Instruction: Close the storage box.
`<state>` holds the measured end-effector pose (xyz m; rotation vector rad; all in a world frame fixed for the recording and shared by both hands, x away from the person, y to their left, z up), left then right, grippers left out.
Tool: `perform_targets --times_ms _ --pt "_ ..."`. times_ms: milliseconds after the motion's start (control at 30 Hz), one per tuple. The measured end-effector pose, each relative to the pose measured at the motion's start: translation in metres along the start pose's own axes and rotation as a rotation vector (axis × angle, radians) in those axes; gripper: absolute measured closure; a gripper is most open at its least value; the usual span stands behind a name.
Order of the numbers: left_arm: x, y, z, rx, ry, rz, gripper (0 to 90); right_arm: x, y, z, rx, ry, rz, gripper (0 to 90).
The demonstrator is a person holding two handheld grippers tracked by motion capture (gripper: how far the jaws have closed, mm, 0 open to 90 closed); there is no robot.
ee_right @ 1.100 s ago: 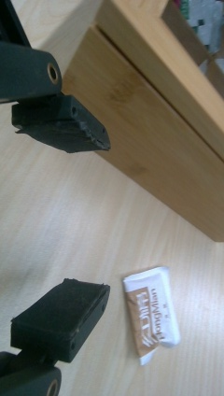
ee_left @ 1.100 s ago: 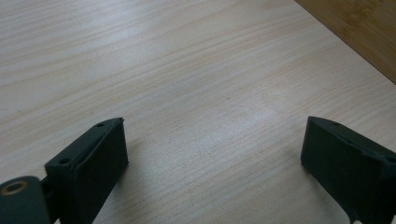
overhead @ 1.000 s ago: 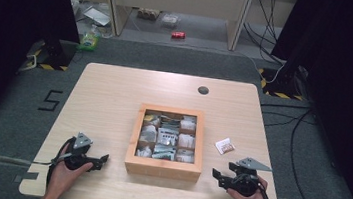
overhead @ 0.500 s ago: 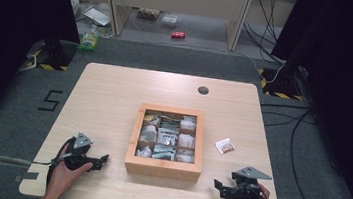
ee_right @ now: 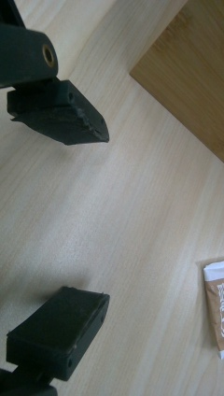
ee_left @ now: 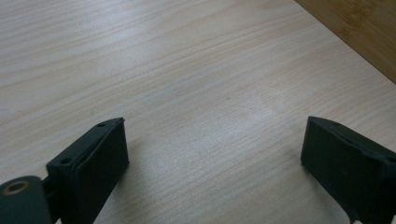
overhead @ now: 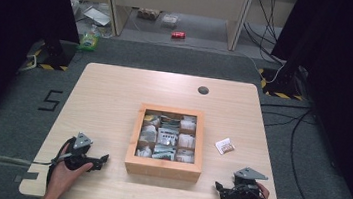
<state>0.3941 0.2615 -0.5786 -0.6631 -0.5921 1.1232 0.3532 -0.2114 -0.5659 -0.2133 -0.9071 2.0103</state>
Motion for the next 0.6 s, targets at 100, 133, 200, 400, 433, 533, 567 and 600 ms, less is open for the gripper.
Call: perform_targets --times_ms 100,133,200,400,433,533,567,600 --pt "0.0000 0.0000 0.0000 0.000 0.000 0.000 6.8 -0.0013 0.0013 -0.0020 0.011 0.023 0.048 14.9" --pt "0.0000 0.0000 0.0000 0.000 0.000 0.000 6.7 -0.0008 0.0020 -0.0030 0.017 0.032 0.068 12.8" --pt "0.0000 0.0000 0.0000 0.000 0.000 0.000 6.8 0.0007 0.0023 -0.0044 0.018 0.029 0.067 10.0" --pt "0.0000 0.0000 0.0000 0.000 0.000 0.000 6.7 0.0012 0.0025 -0.0054 0.014 0.023 0.071 8.4" --pt "0.0000 0.0000 0.0000 0.000 0.000 0.000 6.7 0.0010 0.0025 -0.0055 0.014 0.022 0.074 8.3" --pt "0.0000 0.0000 0.0000 0.000 0.000 0.000 6.7 0.0009 0.0025 -0.0056 0.012 0.021 0.073 8.1" --pt "-0.0001 0.0000 0.0000 0.000 0.000 0.001 6.7 0.0009 0.0025 -0.0056 0.012 0.020 0.074 8.1" --pt "0.0000 0.0000 0.0000 0.000 0.000 0.001 6.8 0.0008 0.0025 -0.0056 0.012 0.021 0.075 8.1"
Point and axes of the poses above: each handheld gripper's, and its own axes: z roughly backward along the jaws, y roughly out of its underside, x roughly to its left, the point moved 8 cm from there along -z, roughly forward along the jaws, and after that the axes turned 10 degrees about -y, right-handed, at the moved point
